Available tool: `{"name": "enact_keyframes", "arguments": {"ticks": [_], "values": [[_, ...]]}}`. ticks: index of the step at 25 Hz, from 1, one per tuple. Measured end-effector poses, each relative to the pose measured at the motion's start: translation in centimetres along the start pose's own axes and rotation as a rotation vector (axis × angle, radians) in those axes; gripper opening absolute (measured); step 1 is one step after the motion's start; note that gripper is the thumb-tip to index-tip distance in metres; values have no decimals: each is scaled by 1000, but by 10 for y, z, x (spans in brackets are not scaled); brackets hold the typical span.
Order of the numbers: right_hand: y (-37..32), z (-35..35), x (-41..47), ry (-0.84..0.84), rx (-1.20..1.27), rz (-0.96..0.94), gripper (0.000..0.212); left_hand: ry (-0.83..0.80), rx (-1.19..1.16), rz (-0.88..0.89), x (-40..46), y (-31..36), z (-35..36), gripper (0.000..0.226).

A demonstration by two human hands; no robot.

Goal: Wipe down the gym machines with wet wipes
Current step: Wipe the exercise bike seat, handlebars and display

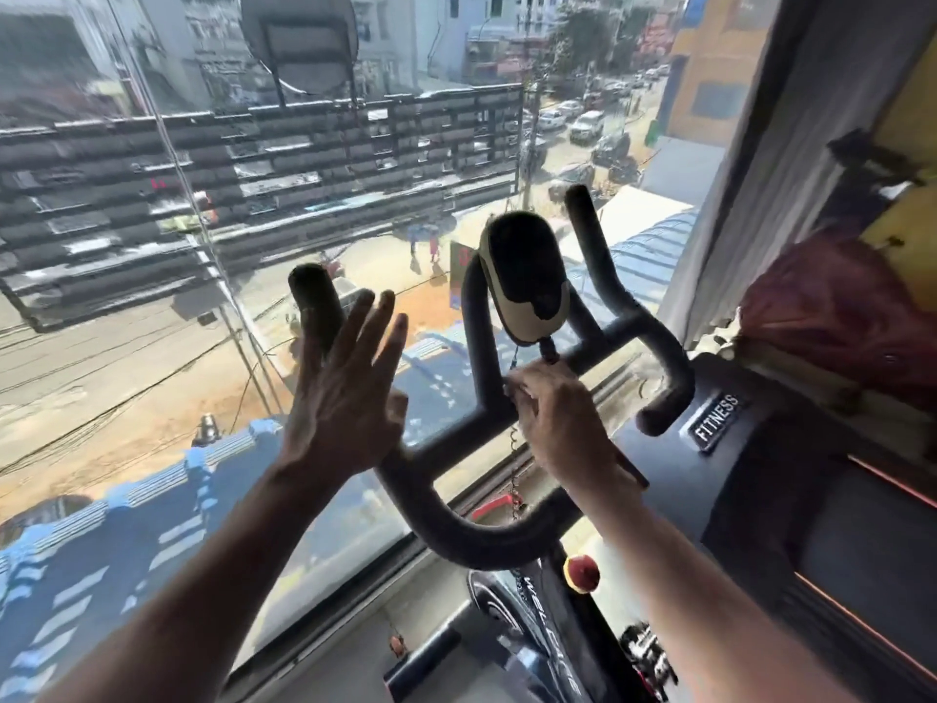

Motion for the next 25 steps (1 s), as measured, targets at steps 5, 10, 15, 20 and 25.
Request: {"name": "enact_keyframes", "arguments": {"ticks": [5, 10, 15, 20, 25], "values": [[-6, -1, 2, 0, -89, 53, 13, 123, -181, 62, -5, 1, -1, 67], [-13, -31, -16, 103, 49, 103, 13, 224, -221, 112, -7, 0, -7, 60], [-85, 14, -47, 10, 144, 151, 22, 259, -299, 130, -8, 0, -7, 56], [-90, 13, -34, -54, -22, -95, 19, 296, -367, 160, -8, -9, -13, 60], [-121, 32, -42, -209, -22, -140, 16, 323, -395, 160, -8, -14, -12, 62]]}}
Point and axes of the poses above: each hand's wrist, its own x-axis towards the middle knuckle, its own z-axis out of the palm, y = z × x, the point moved 6 cm from there along x, towards the middle knuckle, and after that the axes turned 5 degrees about -x, right-handed, at the moved point
